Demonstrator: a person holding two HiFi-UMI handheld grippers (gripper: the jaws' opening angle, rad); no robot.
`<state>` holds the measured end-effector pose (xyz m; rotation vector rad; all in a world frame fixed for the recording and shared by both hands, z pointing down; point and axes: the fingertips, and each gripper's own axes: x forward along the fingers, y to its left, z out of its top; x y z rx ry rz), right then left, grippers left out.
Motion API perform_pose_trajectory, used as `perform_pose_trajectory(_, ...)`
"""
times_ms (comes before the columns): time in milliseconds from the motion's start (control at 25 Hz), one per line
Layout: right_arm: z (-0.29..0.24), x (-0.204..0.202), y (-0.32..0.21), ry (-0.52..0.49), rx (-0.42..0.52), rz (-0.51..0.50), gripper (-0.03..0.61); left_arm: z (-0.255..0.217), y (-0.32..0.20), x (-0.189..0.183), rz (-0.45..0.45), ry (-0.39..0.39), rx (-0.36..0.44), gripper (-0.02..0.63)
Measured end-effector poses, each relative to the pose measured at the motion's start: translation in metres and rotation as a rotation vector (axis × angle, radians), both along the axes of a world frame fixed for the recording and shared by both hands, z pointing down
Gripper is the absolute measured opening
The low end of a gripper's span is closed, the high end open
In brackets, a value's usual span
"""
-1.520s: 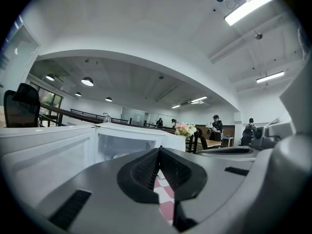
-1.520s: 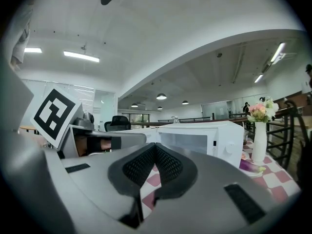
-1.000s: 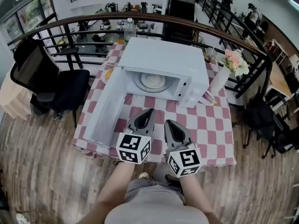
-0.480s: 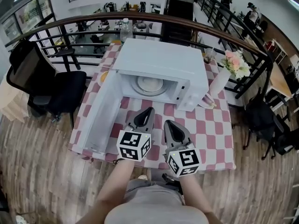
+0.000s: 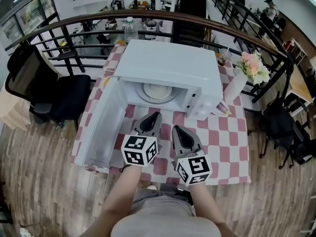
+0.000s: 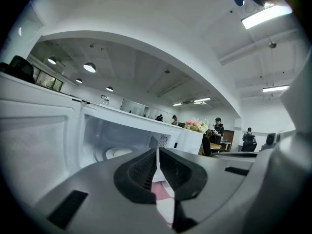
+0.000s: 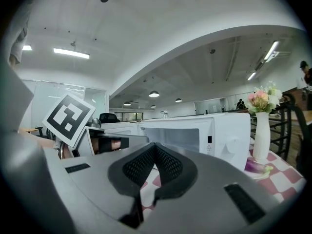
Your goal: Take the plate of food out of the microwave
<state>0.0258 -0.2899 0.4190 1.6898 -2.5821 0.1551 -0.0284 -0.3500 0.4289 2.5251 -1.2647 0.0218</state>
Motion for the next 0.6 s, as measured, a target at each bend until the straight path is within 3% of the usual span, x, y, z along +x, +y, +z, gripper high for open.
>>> perform_pose_trajectory(240,0.011,0.009,-0.017,-0.009,-0.025,0.004,0.023,0.019,-0.024,0.004,-0.007,0.040,-0.089,0.014)
perform_pose_trajectory(360,0.017,0.014,-0.025,-0.008,-0.036,0.001,0.023,0.031,-0.036,0.007,-0.010,0.056,-0.141,0.082)
perform_pose_trajectory(600,0.029,0.018,-0.039,0.002,-0.065,-0.013,0.023,0.056,-0.056,0.007,-0.049,0.078,-0.231,0.136)
